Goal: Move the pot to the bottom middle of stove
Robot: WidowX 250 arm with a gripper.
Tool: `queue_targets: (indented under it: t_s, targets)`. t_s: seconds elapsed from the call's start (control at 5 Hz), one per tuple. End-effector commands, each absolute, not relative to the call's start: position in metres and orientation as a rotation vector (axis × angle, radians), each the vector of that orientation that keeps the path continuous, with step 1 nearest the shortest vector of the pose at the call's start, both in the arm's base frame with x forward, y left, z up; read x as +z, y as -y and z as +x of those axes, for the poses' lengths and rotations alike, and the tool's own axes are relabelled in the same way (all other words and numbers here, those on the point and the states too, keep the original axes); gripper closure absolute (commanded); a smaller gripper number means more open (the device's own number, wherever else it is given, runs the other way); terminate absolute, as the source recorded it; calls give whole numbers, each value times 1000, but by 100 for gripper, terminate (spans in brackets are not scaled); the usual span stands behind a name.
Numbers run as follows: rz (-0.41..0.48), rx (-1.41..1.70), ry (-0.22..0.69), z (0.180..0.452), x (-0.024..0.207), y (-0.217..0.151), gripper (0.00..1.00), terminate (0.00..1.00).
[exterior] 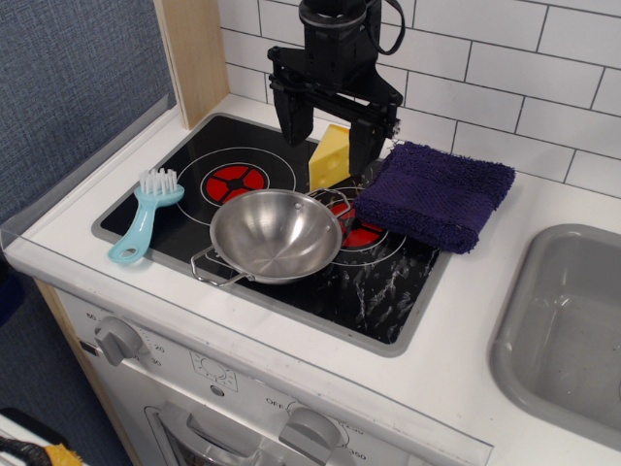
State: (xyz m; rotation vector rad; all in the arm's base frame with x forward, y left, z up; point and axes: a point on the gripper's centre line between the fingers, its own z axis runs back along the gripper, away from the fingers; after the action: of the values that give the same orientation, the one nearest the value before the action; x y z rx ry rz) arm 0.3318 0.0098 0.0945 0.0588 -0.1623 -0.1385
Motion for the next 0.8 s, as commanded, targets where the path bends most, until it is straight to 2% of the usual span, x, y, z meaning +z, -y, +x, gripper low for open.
queue_targets:
  t_s: [0.0,0.4,0.6]
  targets:
    - [-11,-202,79,297,67,13,0,0]
    - [4,-295,-9,294,28,31,0,0]
    - [20,-301,-47,291,18,34,0,0]
